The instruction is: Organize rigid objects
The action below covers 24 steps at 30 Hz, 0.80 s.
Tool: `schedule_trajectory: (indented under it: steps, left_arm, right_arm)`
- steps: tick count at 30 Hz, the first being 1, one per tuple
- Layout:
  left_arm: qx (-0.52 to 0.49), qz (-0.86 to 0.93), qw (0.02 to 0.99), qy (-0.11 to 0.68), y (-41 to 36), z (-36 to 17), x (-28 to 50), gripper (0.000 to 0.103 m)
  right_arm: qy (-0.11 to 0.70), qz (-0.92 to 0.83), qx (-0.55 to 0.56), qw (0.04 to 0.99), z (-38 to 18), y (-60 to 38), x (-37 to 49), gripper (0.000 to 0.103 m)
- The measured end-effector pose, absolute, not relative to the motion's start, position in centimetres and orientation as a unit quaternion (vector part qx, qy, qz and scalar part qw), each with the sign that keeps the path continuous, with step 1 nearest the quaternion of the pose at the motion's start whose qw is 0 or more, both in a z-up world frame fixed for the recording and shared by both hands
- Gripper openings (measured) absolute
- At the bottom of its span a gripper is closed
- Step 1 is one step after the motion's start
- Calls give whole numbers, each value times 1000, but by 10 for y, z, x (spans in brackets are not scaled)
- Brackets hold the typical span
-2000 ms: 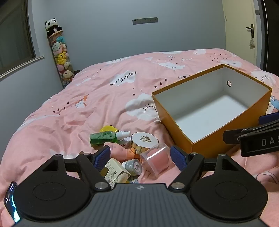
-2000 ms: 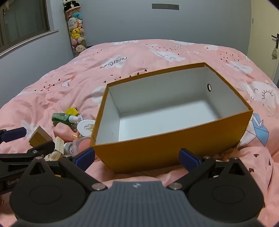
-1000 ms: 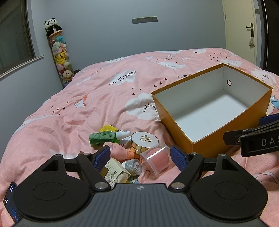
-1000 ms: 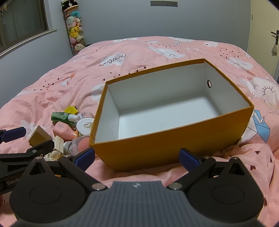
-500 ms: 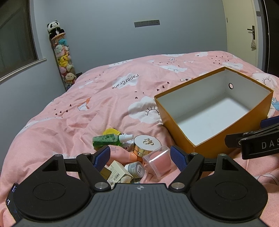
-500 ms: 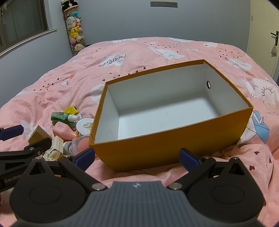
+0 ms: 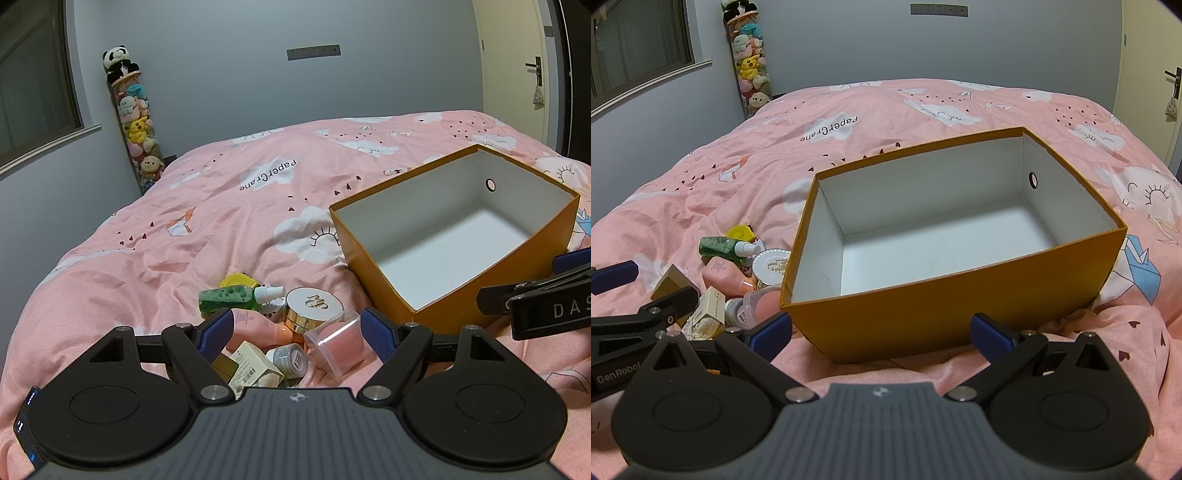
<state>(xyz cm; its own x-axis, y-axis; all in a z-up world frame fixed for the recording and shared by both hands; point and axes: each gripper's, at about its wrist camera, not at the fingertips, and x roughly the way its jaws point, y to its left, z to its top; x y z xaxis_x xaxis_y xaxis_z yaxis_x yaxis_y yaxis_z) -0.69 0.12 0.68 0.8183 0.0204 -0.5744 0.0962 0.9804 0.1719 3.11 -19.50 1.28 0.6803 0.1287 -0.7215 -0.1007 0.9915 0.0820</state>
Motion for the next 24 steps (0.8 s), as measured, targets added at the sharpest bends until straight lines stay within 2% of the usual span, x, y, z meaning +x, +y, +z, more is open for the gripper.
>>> schedule_trajectory:
  steps: [24]
  left_arm:
    - [97,-20,949,300,2,8,-7,92]
  right_arm:
    - [395,62,17,916,13,-195,31,101]
